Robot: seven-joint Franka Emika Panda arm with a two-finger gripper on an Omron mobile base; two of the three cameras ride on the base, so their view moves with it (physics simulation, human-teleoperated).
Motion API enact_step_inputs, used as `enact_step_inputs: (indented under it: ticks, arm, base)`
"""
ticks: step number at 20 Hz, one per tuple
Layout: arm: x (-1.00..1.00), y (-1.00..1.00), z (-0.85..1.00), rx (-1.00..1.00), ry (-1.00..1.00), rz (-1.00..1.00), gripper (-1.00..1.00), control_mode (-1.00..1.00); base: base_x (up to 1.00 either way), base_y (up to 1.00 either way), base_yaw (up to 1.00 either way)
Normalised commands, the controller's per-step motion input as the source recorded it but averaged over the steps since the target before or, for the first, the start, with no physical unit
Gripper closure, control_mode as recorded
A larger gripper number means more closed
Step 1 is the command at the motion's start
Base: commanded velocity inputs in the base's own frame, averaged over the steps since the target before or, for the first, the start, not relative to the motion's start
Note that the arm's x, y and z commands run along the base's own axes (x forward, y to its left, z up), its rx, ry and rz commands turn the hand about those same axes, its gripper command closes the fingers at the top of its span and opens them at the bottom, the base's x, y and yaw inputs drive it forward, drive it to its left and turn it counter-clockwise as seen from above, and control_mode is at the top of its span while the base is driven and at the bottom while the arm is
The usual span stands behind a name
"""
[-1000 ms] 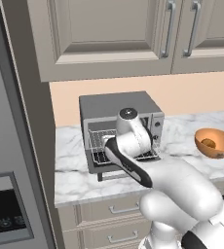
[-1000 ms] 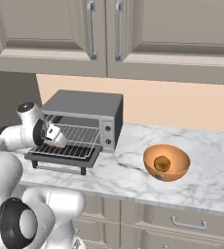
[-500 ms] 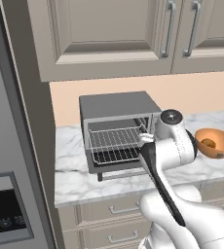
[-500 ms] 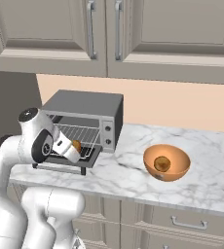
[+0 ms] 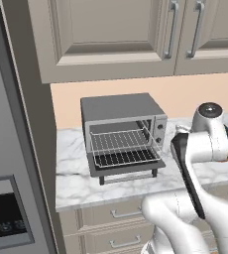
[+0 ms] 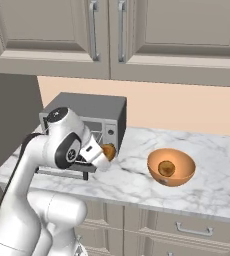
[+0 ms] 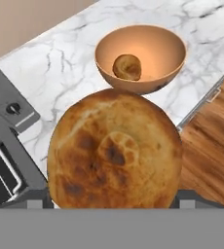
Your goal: Pick up the heated bread from the toaster oven and place it in the bowl. Then move the bread bowl to the dining counter.
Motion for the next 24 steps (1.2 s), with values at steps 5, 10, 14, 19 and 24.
enact_step_inputs:
  ticks: [5,10,14,19,24]
  arm:
    - [0.40,-1.00,0.03,0.03,0.19,-0.19,1.00,-1.00]
    - [0.64,-1.00,0.00,0.03,0.21,-0.12,1.00,-1.00]
    - [0.87,-1.00,-0.38,0.07,0.15,-0.01,1.00,-1.00]
    - [0.59,-0.90,-0.81,0.14,0.09,0.00,1.00,-1.00]
    - [0.93,-0.67,-0.70,0.07,0.03,0.01,1.00,-1.00]
  base:
    - [0.00,0.00,0.00]
    - [0.00,0.00,0.00]
    - [0.00,0.00,0.00]
    - [0.00,0.00,0.00]
    - [0.00,0.00,0.00]
